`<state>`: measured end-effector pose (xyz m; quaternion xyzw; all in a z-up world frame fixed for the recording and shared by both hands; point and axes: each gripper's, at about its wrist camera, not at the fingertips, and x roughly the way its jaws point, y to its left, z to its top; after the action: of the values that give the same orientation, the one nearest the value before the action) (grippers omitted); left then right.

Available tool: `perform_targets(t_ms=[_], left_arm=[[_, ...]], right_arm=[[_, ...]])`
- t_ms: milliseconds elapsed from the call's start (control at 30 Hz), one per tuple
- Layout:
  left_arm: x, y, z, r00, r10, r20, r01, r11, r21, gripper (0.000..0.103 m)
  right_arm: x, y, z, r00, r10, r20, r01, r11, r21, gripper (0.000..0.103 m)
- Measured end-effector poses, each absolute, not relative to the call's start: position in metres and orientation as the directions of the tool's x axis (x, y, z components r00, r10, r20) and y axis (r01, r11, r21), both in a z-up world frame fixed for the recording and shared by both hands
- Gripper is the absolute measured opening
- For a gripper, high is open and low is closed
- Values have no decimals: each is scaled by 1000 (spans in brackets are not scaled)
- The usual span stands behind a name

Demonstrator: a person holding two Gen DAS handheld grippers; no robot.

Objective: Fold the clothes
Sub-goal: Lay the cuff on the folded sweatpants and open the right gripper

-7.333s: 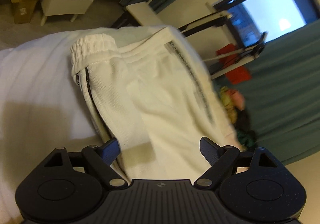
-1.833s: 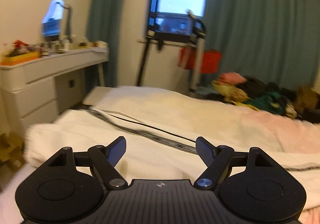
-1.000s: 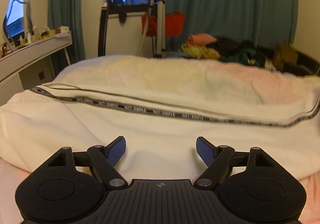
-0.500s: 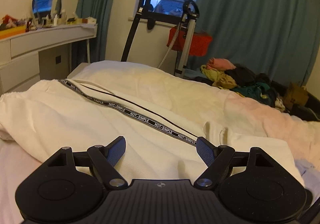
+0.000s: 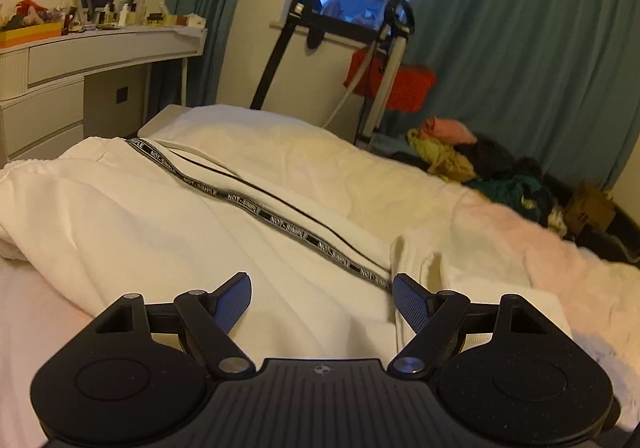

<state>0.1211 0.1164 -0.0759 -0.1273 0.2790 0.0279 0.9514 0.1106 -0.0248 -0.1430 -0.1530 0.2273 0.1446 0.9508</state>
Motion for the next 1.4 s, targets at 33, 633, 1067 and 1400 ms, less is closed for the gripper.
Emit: perform_targets(t_ms=[33,633,1067,1400], left_arm=[[117,113,-73,841,-17,-541,-117,970,-212,82],[-38,4,104,809,-28,-587,27,1000,-10,103],[-70,-9,138,801,-115,-587,9,983,-182,103],[-59,-26,117,794,-95,-601,29,993,-119,103]], right_arm=[[112,-29,-141,845,224,-485,-351,918,-186,54],[133,-78,-115,726,431,-536,-339,902,265,86],[133,-97,-113,738,402,-542,-265,911,316,86],[141,-114,-109,737,410,-537,-215,896,389,86]])
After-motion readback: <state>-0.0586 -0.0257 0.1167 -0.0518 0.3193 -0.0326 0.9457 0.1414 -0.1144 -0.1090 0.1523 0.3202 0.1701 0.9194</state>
